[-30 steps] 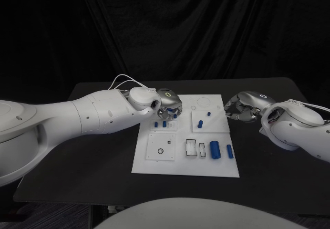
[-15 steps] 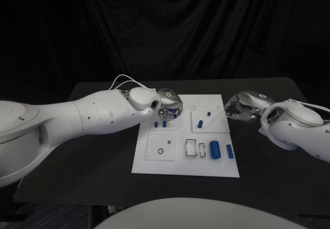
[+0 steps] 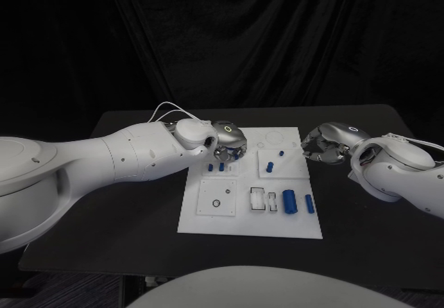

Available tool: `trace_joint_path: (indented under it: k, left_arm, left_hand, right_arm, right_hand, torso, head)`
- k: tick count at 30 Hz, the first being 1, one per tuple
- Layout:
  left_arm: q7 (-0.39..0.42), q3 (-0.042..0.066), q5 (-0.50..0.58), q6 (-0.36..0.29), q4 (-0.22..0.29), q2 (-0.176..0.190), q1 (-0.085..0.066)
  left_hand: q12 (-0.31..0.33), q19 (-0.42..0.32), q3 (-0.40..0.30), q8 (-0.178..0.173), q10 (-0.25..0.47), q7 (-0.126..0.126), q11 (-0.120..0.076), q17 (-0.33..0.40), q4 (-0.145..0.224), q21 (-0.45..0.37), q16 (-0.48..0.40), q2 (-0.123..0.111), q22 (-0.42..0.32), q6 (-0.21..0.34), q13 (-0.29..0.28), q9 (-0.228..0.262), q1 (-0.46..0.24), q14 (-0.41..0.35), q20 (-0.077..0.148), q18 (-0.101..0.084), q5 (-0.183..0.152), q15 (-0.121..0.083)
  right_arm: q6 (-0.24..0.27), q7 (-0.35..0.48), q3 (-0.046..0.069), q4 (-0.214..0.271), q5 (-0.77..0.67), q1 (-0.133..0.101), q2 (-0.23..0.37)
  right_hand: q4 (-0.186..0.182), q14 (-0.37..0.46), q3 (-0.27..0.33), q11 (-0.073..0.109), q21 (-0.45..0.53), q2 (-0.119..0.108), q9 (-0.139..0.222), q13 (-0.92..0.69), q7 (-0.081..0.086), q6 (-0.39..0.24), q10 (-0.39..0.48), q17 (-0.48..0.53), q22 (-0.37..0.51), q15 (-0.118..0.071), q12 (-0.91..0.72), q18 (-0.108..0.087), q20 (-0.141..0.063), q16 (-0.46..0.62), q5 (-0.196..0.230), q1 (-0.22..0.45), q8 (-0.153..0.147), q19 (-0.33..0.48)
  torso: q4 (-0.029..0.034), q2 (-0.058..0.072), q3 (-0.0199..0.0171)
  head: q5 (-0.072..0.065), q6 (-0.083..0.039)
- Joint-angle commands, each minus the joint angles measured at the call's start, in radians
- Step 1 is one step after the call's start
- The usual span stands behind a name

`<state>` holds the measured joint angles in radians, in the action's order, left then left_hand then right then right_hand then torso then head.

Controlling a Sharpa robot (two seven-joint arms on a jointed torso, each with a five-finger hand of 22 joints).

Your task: Assemble the parts on the task board

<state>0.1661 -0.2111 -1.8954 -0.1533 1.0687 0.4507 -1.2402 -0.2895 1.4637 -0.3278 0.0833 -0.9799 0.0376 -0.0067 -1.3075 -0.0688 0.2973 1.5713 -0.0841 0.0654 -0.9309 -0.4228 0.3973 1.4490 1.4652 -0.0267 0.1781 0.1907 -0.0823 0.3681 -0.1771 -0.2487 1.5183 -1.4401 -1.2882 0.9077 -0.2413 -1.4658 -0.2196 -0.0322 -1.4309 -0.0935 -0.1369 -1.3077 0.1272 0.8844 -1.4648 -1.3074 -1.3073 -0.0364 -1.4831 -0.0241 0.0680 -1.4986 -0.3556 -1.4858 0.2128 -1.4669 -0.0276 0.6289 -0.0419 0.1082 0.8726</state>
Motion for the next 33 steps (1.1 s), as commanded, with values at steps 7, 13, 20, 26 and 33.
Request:
trace_joint_path:
  k: [7, 13, 20, 26, 33]
  left_arm:
    - [0.020, 0.001, -0.003, -0.003, -0.013, -0.008, 0.011]
    - [0.022, 0.001, -0.003, -0.010, -0.014, -0.011, 0.014]
    - [0.031, 0.001, -0.003, -0.045, -0.013, -0.006, 0.015]
    - [0.034, 0.001, -0.003, -0.085, -0.003, 0.007, 0.016]
    - [0.020, 0.003, -0.003, -0.139, 0.034, 0.035, 0.008]
  left_hand:
    - [0.026, 0.055, -0.011, 0.002, -0.028, 0.001, -0.003, -0.263, 0.007, -0.012, -0.001, -0.002, -0.001, -0.019, 0.024, 0.000, -0.012, 0.106, 0.007, 0.010, -0.003, -0.009]
    - [0.035, 0.055, -0.015, 0.004, -0.049, 0.000, -0.005, -0.263, 0.010, -0.014, -0.001, 0.000, -0.001, -0.029, 0.035, 0.001, -0.014, 0.106, 0.007, 0.010, -0.003, -0.010]
    - [0.041, 0.055, -0.017, 0.026, -0.095, 0.002, -0.009, -0.263, 0.020, -0.016, -0.001, 0.007, 0.000, -0.082, 0.047, 0.012, -0.013, 0.106, 0.009, 0.010, 0.010, -0.013]
    - [0.051, 0.056, -0.013, 0.040, -0.124, 0.003, -0.011, -0.263, 0.027, -0.018, -0.001, 0.009, 0.000, -0.121, 0.057, 0.022, -0.016, 0.106, 0.010, 0.010, 0.025, -0.014]
    - [0.062, 0.056, -0.008, 0.041, -0.145, 0.004, -0.011, -0.263, 0.030, -0.006, -0.001, 0.005, 0.003, -0.134, 0.067, 0.027, -0.024, 0.106, 0.012, 0.010, 0.031, -0.015]
  right_arm:
    - [0.005, -0.015, 0.001, 0.000, -0.003, 0.002, 0.002]
    - [0.005, -0.014, 0.001, 0.000, -0.003, 0.002, 0.000]
    - [0.006, -0.014, 0.001, 0.001, -0.003, 0.002, 0.002]
    - [0.006, -0.014, 0.001, 0.001, -0.003, 0.002, 0.004]
    - [0.006, -0.014, 0.001, 0.000, -0.003, 0.002, 0.005]
  right_hand:
    - [0.002, -0.072, -0.006, -0.008, 0.005, 0.002, 0.001, -0.120, 0.000, 0.010, -0.018, -0.096, -0.203, 0.005, 0.004, -0.016, 0.008, 0.005, -0.004, -0.003, -0.001, -0.033]
    - [0.002, -0.072, -0.006, -0.008, 0.005, 0.002, 0.001, -0.120, 0.000, 0.010, -0.018, -0.096, -0.203, 0.005, 0.004, -0.016, 0.008, 0.005, -0.004, -0.003, -0.001, -0.033]
    - [0.002, -0.072, -0.006, -0.008, 0.005, 0.002, 0.001, -0.120, 0.000, 0.010, -0.018, -0.096, -0.203, 0.005, 0.004, -0.016, 0.008, 0.005, -0.004, -0.003, -0.001, -0.033]
    - [0.002, -0.072, -0.006, -0.008, 0.005, 0.002, 0.001, -0.120, 0.000, 0.010, -0.018, -0.096, -0.203, 0.005, 0.004, -0.016, 0.008, 0.005, -0.004, -0.003, -0.001, -0.033]
    - [0.002, -0.072, -0.006, -0.008, 0.005, 0.002, 0.001, -0.120, 0.000, 0.010, -0.018, -0.096, -0.203, 0.005, 0.004, -0.016, 0.008, 0.005, -0.004, -0.003, -0.001, -0.033]
  torso:
    - [-0.0005, 0.001, 0.0003]
    - [-0.0012, 0.000, 0.0006]
    - [-0.0014, 0.001, 0.0004]
    - [-0.0011, 0.001, 0.0002]
    - [-0.0012, 0.001, 0.0004]
  head:
    - [0.000, 0.000]
    - [0.003, 0.000]
    - [0.002, 0.000]
    - [0.003, 0.000]
    - [0.005, 0.000]
